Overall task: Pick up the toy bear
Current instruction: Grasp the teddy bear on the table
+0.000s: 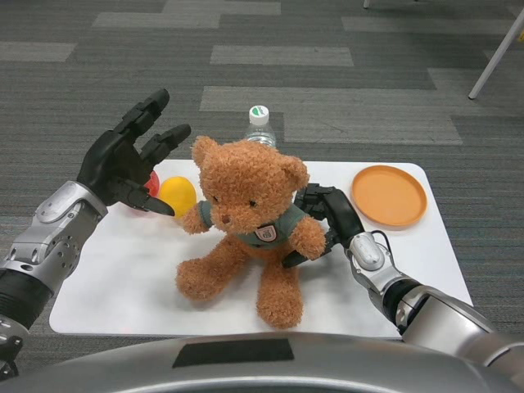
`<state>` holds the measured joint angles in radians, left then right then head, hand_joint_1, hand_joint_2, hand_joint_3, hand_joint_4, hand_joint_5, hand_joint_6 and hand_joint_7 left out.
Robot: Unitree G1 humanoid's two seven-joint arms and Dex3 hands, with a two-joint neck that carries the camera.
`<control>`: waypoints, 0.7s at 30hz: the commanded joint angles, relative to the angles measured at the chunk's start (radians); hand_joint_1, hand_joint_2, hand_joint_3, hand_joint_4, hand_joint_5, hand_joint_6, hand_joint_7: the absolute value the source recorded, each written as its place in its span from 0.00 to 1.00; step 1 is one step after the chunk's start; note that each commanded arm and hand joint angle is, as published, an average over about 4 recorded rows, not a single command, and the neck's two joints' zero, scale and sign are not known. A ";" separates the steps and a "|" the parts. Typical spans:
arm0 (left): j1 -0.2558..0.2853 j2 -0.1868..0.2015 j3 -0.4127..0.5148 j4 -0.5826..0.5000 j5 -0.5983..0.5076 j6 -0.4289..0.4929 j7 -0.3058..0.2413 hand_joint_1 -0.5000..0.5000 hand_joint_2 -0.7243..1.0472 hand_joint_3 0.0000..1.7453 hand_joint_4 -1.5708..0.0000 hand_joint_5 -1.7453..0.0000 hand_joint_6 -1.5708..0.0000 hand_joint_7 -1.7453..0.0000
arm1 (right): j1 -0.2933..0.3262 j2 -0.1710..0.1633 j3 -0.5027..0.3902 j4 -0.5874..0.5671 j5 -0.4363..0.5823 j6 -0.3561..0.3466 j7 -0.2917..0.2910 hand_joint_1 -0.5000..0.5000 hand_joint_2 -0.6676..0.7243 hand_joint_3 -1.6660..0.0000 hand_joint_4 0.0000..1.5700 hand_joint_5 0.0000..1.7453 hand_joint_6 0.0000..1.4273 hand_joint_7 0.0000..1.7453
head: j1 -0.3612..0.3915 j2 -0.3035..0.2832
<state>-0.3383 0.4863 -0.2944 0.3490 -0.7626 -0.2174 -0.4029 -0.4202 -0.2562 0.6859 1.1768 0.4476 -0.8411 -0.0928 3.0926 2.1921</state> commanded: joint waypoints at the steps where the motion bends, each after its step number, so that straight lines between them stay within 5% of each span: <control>1: -0.003 0.003 -0.010 0.004 0.007 -0.002 -0.001 0.00 0.45 0.05 1.00 0.71 1.00 1.00 | 0.013 -0.005 -0.006 -0.005 0.002 0.007 -0.007 0.71 0.55 1.00 0.56 0.78 0.74 0.88 | 0.005 0.000; 17: -0.014 0.029 -0.103 -0.046 0.113 0.161 -0.035 0.00 0.45 0.05 1.00 0.71 1.00 1.00 | 0.014 -0.011 0.001 -0.005 0.002 0.007 -0.011 0.71 0.55 1.00 0.58 0.78 0.74 0.88 | 0.032 -0.007; 21: -0.037 0.028 -0.174 -0.028 0.138 0.168 -0.020 0.00 0.40 0.05 1.00 0.60 1.00 1.00 | 0.013 -0.013 0.012 -0.005 0.002 0.007 -0.015 0.71 0.55 1.00 0.58 0.78 0.74 0.88 | 0.033 -0.007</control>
<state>-0.3547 0.5075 -0.4445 0.3130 -0.6385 -0.0584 -0.4271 -0.4176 -0.2616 0.6924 1.1759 0.4475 -0.8405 -0.1015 3.1261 2.1846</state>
